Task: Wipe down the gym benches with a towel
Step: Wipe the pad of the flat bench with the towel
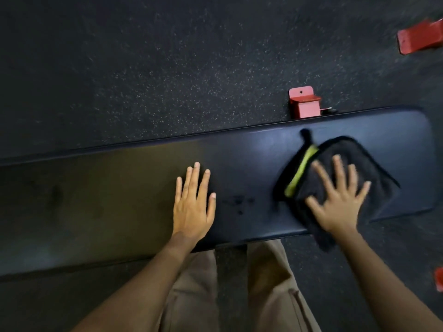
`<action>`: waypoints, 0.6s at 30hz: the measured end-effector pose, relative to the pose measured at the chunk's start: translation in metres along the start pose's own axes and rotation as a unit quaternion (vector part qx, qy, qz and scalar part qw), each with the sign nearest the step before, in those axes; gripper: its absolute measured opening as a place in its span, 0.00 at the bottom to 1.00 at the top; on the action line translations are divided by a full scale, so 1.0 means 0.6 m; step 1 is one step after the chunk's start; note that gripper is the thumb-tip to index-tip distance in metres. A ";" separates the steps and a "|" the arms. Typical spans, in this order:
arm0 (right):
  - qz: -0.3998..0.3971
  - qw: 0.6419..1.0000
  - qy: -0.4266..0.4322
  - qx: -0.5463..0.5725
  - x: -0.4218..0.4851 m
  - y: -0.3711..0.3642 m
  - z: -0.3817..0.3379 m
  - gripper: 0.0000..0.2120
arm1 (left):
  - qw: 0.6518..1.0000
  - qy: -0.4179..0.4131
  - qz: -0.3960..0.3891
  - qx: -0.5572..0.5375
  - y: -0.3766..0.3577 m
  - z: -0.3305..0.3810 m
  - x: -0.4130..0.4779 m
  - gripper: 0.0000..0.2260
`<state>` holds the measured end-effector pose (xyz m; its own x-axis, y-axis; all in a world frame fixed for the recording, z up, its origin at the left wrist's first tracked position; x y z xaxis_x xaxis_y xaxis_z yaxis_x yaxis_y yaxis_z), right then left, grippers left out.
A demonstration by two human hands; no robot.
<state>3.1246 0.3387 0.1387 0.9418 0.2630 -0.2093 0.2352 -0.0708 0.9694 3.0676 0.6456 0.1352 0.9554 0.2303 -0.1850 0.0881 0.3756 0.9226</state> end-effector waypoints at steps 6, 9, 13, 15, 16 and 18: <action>0.005 0.996 -0.083 0.023 0.150 0.021 -0.006 0.39 | 1.000 -0.018 -0.002 -0.021 -0.035 0.106 0.027 0.22; 0.006 0.981 0.192 -0.021 0.059 0.007 -0.003 0.36 | 0.999 -0.032 -0.014 -0.023 -0.057 0.174 0.035 0.22; 0.019 0.986 0.161 -0.027 -0.050 0.010 0.129 0.36 | 0.998 -0.046 -0.021 -0.023 -0.082 0.259 0.040 0.22; 0.007 0.999 0.031 -0.007 -0.041 0.022 0.217 0.37 | 0.998 -0.061 -0.022 -0.024 -0.095 0.305 0.045 0.22; 0.006 0.999 -0.049 0.010 -0.019 0.031 0.248 0.37 | 0.997 -0.066 -0.021 -0.024 -0.101 0.323 0.048 0.22; 0.008 0.982 -0.183 0.051 0.045 0.051 0.285 0.38 | 0.997 -0.073 -0.019 -0.024 -0.115 0.360 0.053 0.22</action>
<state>3.1985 0.1792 0.1408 0.9643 -0.1020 -0.2443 0.2245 -0.1739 0.9588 3.1529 0.4330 0.1387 0.9825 0.0838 -0.1661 0.1156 0.4246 0.8980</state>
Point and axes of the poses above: each hand's wrist, its own x-axis towards the middle knuckle, its own y-axis out of the back of the hand, z = x × y, the point moved 5 cm from there along x, towards the middle knuckle, and after that the axes turned 11 degrees about y, right-handed, at the moved point
